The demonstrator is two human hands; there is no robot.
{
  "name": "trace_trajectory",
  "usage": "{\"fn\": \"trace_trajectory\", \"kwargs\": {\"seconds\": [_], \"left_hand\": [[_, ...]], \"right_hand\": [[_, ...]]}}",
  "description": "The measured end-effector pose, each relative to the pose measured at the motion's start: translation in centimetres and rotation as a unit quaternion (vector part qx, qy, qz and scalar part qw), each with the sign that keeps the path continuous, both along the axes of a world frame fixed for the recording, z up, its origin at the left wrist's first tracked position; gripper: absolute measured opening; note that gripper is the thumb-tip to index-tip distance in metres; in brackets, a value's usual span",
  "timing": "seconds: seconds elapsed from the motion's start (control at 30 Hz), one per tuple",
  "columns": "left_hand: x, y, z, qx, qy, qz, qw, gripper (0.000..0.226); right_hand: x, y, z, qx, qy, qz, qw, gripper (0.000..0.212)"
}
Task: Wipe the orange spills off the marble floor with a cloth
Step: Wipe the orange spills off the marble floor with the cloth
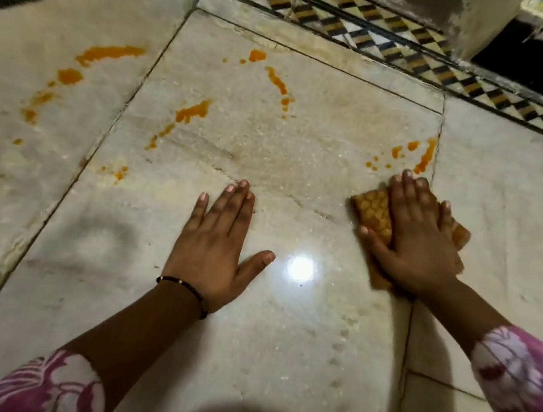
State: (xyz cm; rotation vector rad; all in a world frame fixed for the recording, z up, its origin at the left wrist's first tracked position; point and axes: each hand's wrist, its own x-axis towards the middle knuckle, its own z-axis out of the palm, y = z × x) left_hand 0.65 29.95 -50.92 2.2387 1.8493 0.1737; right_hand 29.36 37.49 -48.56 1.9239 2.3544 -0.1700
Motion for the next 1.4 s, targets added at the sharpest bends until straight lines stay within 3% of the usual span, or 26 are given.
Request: {"fn": "trace_trajectory", "kwargs": {"seconds": [0.1, 0.23, 0.37, 0.43, 0.5, 0.63, 0.7, 0.8, 0.87, 0.9, 1.0, 1.03, 1.1, 1.17, 1.23, 1.3, 1.4], "left_hand": [[0.1, 0.0, 0.1, -0.003, 0.006, 0.005, 1.000, 0.083], [0.0, 0.0, 0.2, -0.005, 0.008, 0.002, 1.000, 0.081], [-0.1, -0.1, 0.0, -0.003, 0.001, 0.004, 1.000, 0.079], [-0.1, -0.2, 0.0, -0.003, 0.002, 0.008, 1.000, 0.080], [0.0, -0.2, 0.0, -0.002, -0.001, 0.007, 1.000, 0.081], [0.2, -0.3, -0.1, -0.002, 0.006, 0.024, 1.000, 0.080], [0.3, -0.2, -0.1, -0.005, 0.007, 0.022, 1.000, 0.080], [0.0, -0.1, 0.1, -0.010, 0.000, 0.015, 1.000, 0.079], [0.0, -0.1, 0.4, -0.010, -0.006, 0.017, 1.000, 0.079], [0.0, 0.0, 0.4, -0.008, -0.008, 0.017, 1.000, 0.079], [0.0, -0.1, 0.2, -0.010, -0.004, 0.018, 1.000, 0.080], [-0.1, -0.2, 0.1, -0.012, -0.001, 0.018, 1.000, 0.080], [0.0, -0.2, 0.1, -0.010, 0.005, 0.016, 1.000, 0.080], [0.2, -0.2, 0.2, -0.008, 0.005, 0.019, 1.000, 0.082], [0.7, 0.1, 0.4, -0.002, -0.008, 0.022, 1.000, 0.084], [1.8, 1.0, 0.9, 0.006, -0.020, 0.006, 1.000, 0.084], [4.2, 3.6, 1.6, 0.017, -0.019, -0.029, 0.999, 0.084]], "right_hand": [[-4.6, 0.6, -0.2, 0.004, 0.001, 0.002, 1.000, 0.097], [-6.9, -5.6, -0.1, -0.009, 0.011, 0.170, 0.985, 0.085], [-0.9, -9.8, 0.1, -0.029, 0.021, 0.326, 0.945, 0.070], [2.6, -8.6, 0.3, -0.025, 0.021, 0.301, 0.953, 0.068], [4.3, -5.9, 0.4, -0.020, 0.020, 0.206, 0.978, 0.067], [0.0, -1.1, 0.1, 0.015, 0.049, 0.023, 0.998, 0.071], [-3.8, -1.5, -0.1, 0.033, 0.064, 0.016, 0.997, 0.069], [-8.7, -6.8, -0.3, 0.021, 0.110, 0.114, 0.987, 0.062], [-10.2, -10.6, 1.1, -0.053, 0.248, 0.141, 0.957, 0.056], [-10.1, -11.9, 2.3, -0.114, 0.356, 0.114, 0.920, 0.051], [-6.9, -11.4, 5.6, -0.233, 0.627, -0.038, 0.742, 0.041], [-4.9, -10.1, 6.1, -0.253, 0.666, -0.091, 0.696, 0.045], [-1.1, -7.3, 6.6, -0.242, 0.680, -0.179, 0.668, 0.053], [1.9, -4.4, 6.3, -0.154, 0.639, -0.264, 0.706, 0.039], [4.0, -2.4, 5.7, -0.023, 0.514, -0.315, 0.798, 0.026], [3.8, -2.4, 5.2, 0.071, 0.353, -0.259, 0.896, 0.034], [-0.8, -5.1, 2.9, -0.004, 0.169, -0.096, 0.981, 0.076]]}}
